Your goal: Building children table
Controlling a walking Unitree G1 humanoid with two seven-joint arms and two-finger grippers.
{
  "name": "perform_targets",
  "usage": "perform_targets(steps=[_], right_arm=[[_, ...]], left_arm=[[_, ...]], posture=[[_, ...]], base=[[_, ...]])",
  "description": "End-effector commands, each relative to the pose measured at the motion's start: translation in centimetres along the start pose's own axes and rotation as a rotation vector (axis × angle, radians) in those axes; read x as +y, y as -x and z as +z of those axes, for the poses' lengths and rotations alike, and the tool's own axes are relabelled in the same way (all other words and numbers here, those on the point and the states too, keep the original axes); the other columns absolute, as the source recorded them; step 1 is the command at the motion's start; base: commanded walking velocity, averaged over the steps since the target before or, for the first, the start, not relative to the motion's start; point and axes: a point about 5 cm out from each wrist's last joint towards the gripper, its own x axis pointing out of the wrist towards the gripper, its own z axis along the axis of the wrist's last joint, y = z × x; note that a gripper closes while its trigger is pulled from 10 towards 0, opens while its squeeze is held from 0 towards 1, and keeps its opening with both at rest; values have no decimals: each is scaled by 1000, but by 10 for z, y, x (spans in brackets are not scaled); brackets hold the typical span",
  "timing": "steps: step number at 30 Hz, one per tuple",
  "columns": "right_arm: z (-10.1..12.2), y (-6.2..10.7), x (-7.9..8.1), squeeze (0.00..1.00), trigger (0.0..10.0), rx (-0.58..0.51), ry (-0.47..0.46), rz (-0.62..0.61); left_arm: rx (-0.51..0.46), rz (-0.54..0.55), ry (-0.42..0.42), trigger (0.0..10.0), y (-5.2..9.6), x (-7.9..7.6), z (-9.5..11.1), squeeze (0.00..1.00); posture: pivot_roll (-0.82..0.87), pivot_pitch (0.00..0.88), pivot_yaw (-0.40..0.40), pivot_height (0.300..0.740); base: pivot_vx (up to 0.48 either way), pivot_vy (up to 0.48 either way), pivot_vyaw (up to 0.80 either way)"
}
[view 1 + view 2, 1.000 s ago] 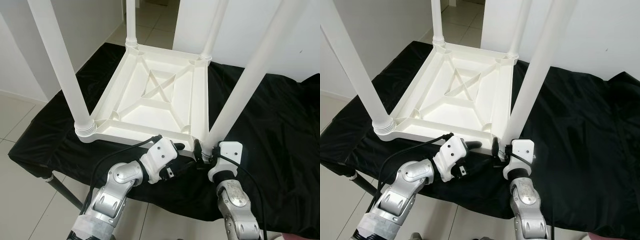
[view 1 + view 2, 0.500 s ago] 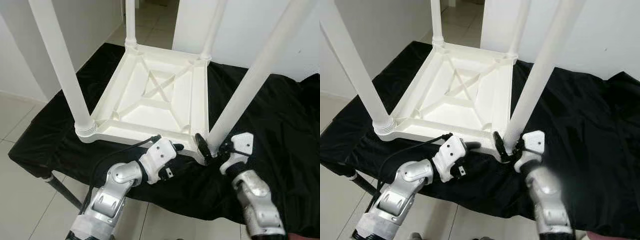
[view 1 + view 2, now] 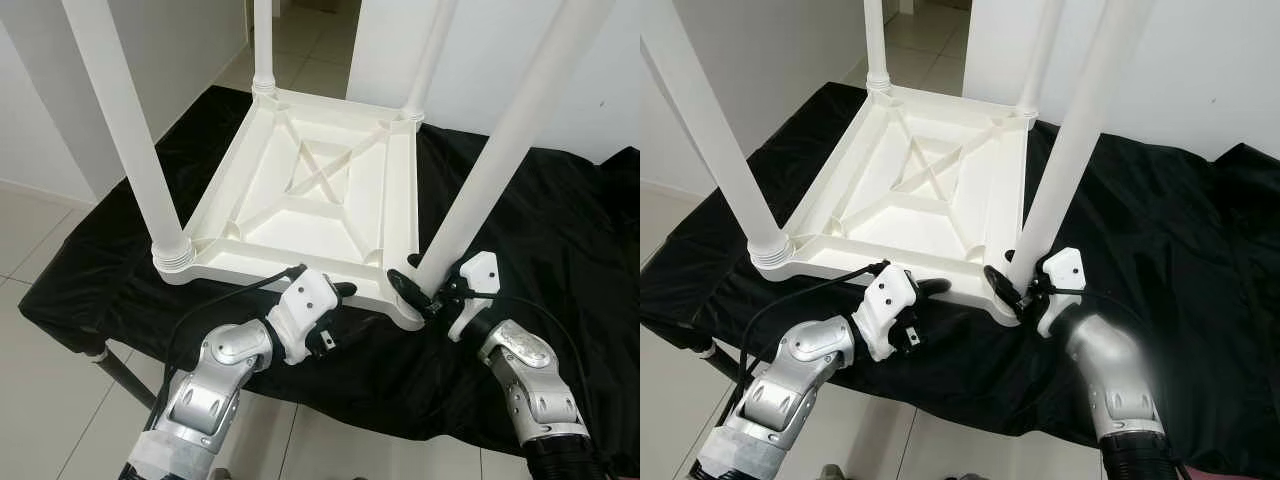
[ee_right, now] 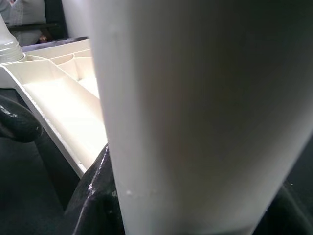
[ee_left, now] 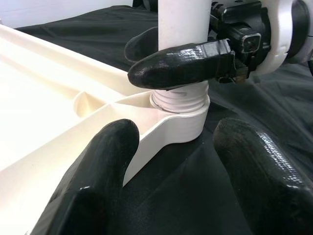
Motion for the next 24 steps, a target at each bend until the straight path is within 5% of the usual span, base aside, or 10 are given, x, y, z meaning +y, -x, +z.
perform_targets(steps=[1,3,4,6,7,24], right_arm=[[-6,4,-3,0,0,27,-19,16],[-7,5,-4,0,0,26,-25,18],[-7,6,-4,0,3294,27,-31,10],[-7,6,-5,0,3294,27,-35,4],[-6,6,-5,0,10000,19,-42,-5],[3,5,12,0,10000,-40,-39,-342]], left_arm=[[9,-15,7,10000,-1,-4,-2,0],[11,-12,6,10000,-1,-4,-1,0],[11,-13,6,10000,-1,-4,-2,0],[11,-13,6,10000,-1,-4,-2,0],[12,-14,7,10000,-1,-5,-2,0],[4,-13,6,10000,-2,-5,-1,0]], posture=[[10,88,-72,740],[8,88,-72,740],[6,88,-72,740],[6,88,-72,740],[4,90,-72,740],[1,92,-69,740]], base=[[0,0,0],[0,0,0],[0,0,0],[0,0,0],[0,0,0],[0,0,0]])
